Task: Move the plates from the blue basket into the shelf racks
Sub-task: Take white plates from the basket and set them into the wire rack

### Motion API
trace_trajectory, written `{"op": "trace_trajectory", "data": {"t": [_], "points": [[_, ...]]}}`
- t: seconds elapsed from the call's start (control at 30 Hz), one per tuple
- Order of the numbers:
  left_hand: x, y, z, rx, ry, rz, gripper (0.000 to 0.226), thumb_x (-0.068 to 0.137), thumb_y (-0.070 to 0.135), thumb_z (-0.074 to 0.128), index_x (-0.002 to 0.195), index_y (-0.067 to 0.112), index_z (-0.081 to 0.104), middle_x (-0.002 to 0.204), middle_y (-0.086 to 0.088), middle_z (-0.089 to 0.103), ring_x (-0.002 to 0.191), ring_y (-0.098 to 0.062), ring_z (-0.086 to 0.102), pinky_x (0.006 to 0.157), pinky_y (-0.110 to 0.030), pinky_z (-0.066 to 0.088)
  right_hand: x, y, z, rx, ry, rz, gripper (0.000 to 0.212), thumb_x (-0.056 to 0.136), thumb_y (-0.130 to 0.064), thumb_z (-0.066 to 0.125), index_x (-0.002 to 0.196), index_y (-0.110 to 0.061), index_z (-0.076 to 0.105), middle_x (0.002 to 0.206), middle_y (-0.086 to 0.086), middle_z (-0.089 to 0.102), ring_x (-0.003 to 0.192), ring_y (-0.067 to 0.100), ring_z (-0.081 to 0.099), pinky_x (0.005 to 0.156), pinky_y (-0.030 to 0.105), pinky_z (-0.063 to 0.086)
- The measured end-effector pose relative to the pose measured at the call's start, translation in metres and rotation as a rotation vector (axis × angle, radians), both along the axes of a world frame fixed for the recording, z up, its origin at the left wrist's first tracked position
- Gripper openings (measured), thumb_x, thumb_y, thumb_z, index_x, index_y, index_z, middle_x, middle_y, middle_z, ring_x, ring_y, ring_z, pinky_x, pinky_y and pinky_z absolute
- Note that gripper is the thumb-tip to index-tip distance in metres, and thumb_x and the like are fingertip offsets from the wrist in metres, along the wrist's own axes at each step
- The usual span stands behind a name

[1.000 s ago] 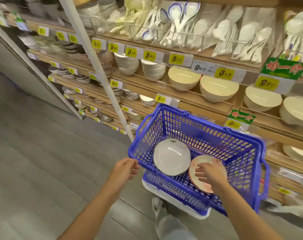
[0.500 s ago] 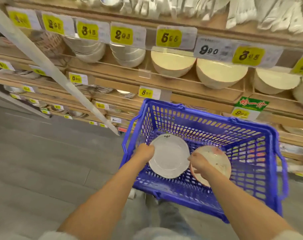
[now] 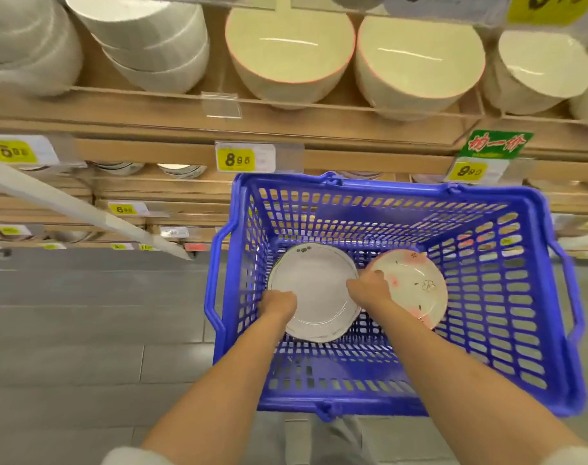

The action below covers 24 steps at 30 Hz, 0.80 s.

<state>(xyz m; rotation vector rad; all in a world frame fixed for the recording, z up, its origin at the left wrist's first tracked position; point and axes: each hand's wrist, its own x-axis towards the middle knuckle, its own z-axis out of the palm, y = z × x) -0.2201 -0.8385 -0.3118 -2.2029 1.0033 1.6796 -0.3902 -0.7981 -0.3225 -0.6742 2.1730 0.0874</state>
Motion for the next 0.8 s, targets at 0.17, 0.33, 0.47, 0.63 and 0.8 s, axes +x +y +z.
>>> {"op": "trace_trajectory", "data": {"t": [0.17, 0.33, 0.47, 0.63, 0.8], "points": [[-0.005, -0.004, 0.002, 0.034, 0.047, 0.12, 0.05, 0.092, 0.009, 0.041, 0.139, -0.007, 0.033, 0.136, -0.019, 0.049, 0.118, -0.035, 0.053, 0.097, -0.036, 0.047, 0.002, -0.004, -0.008, 0.01, 0.076, -0.008, 0.048, 0.089, -0.023, 0.046, 0.129, 0.003, 0.049, 0.135, 0.023, 0.039, 0.121, 0.04, 0.041, 0.1, 0.039, 0.038], [-0.003, -0.005, 0.013, 0.025, 0.008, 0.085, 0.052, 0.091, 0.016, 0.044, 0.138, -0.005, 0.037, 0.135, -0.019, 0.05, 0.117, -0.035, 0.054, 0.093, -0.037, 0.048, 0.013, 0.0, -0.002, -0.012, 0.057, -0.121, 0.055, 0.089, -0.025, 0.05, 0.135, 0.001, 0.038, 0.135, 0.02, 0.045, 0.124, 0.038, 0.041, 0.098, 0.041, 0.039], [0.002, -0.007, 0.034, -0.013, -0.024, 0.008, 0.052, 0.089, 0.019, 0.046, 0.137, -0.002, 0.041, 0.133, -0.017, 0.054, 0.115, -0.035, 0.056, 0.096, -0.039, 0.049, 0.014, 0.002, 0.018, -0.067, -0.031, -0.226, 0.066, 0.09, -0.03, 0.053, 0.144, -0.003, 0.027, 0.141, 0.019, 0.043, 0.124, 0.039, 0.047, 0.096, 0.04, 0.042], [0.003, -0.008, 0.085, -0.186, -0.041, -0.09, 0.058, 0.089, 0.024, 0.053, 0.137, -0.003, 0.034, 0.14, -0.019, 0.046, 0.126, -0.038, 0.047, 0.103, -0.044, 0.042, 0.005, 0.007, 0.063, -0.151, -0.054, -0.212, 0.058, 0.089, -0.031, 0.057, 0.136, -0.003, 0.037, 0.131, 0.018, 0.053, 0.116, 0.037, 0.053, 0.088, 0.036, 0.043], [0.01, -0.011, 0.143, -0.409, 0.025, -0.148, 0.067, 0.09, 0.026, 0.056, 0.141, 0.001, 0.021, 0.144, -0.018, 0.039, 0.127, -0.038, 0.044, 0.102, -0.043, 0.04, 0.004, 0.018, 0.12, -0.34, -0.106, -0.288, 0.037, 0.089, -0.027, 0.057, 0.12, -0.01, 0.047, 0.114, 0.014, 0.062, 0.1, 0.031, 0.06, 0.08, 0.037, 0.048]]}}
